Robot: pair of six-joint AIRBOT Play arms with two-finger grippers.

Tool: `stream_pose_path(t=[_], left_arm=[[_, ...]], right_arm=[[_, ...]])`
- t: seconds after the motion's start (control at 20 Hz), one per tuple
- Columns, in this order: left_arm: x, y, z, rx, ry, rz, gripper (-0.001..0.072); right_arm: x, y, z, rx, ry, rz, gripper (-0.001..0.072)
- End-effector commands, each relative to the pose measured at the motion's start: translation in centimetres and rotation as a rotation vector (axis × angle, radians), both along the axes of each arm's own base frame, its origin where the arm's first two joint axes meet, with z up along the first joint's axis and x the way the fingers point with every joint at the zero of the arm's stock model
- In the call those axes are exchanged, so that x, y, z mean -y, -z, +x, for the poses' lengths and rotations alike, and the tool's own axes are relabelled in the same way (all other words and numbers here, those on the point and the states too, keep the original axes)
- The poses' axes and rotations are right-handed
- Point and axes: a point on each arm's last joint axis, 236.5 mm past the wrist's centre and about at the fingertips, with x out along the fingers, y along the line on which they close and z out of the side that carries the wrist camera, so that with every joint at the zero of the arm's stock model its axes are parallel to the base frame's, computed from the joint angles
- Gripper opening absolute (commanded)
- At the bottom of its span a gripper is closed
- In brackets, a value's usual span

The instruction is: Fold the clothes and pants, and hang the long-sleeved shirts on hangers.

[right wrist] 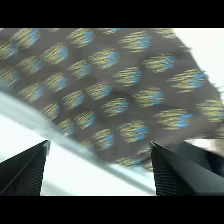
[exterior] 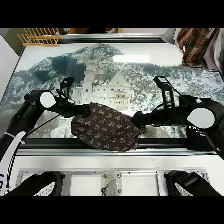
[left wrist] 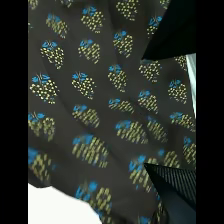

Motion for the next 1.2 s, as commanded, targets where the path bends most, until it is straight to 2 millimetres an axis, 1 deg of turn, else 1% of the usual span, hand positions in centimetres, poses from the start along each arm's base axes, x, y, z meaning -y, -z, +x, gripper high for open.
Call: stream_pose_path(t=[0.0,0.05,0.1,0.15,0.2,0.25,0.35,0.45,0.55,0.65,0.75,0.85,0.95,1.0,1.05,1.1,1.15], left_arm=[[-2.2,-0.4,2.6,0.020,-0.058,0.004,0.0690],[-3.3,-0.8,3.8,0.057,-0.087,0.002,0.0689],[-4.3,-0.6,4.7,0.074,-0.114,0.002,0.0689],[-5.2,0.2,5.2,0.059,-0.136,0.008,0.0689],[-6.0,1.5,5.1,0.014,-0.147,0.013,0.0689],[-6.4,2.9,4.6,-0.042,-0.145,0.021,0.0689],[-6.8,5.5,2.7,-0.163,-0.092,0.044,0.0689],[-7.0,7.4,1.2,-0.208,-0.070,0.055,0.0689],[-6.9,9.3,-0.5,-0.242,-0.081,0.046,0.0689],[-6.1,10.7,-1.8,-0.265,-0.081,0.007,0.0689],[-5.7,11.5,-1.7,-0.250,-0.111,-0.018,0.0689],[-5.7,11.5,-0.8,-0.215,-0.129,-0.022,0.0689],[-5.8,11.5,-0.2,-0.196,-0.139,-0.021,0.0687],[-5.8,11.5,-0.1,-0.190,-0.142,-0.021,0.0661],[-5.8,11.5,-0.1,-0.189,-0.142,-0.020,0.0478],[-5.8,11.5,0.0,-0.187,-0.142,-0.020,0.0236],[-5.9,11.5,0.0,-0.186,-0.142,-0.019,0.0024]], right_arm=[[4.5,1.0,2.9,0.033,0.121,-0.081,0.0690],[5.9,1.4,3.7,0.033,0.153,-0.106,0.0690],[7.0,1.8,4.2,0.024,0.175,-0.121,0.0690],[7.8,2.4,4.7,0.012,0.190,-0.132,0.0689],[8.6,3.2,5.2,-0.004,0.194,-0.149,0.0690],[9.3,4.2,5.6,-0.028,0.199,-0.160,0.0689],[10.4,7.0,6.1,-0.099,0.201,-0.189,0.0690],[10.5,10.1,5.9,-0.178,0.168,-0.216,0.0690],[9.8,13.5,5.0,-0.278,0.129,-0.209,0.0690],[8.1,16.7,4.3,-0.362,0.092,-0.152,0.0690],[6.0,19.0,4.2,-0.430,0.084,-0.067,0.0690],[4.3,20.8,4.0,-0.487,0.068,-0.002,0.0689],[3.4,22.4,3.6,-0.527,0.057,0.011,0.0679],[3.3,23.1,3.5,-0.536,0.055,0.005,0.0625],[3.2,23.3,3.6,-0.530,0.046,0.001,0.0457],[3.2,23.3,3.8,-0.518,0.044,0.000,0.0297],[3.3,23.1,4.2,-0.500,0.050,0.000,0.0148]])
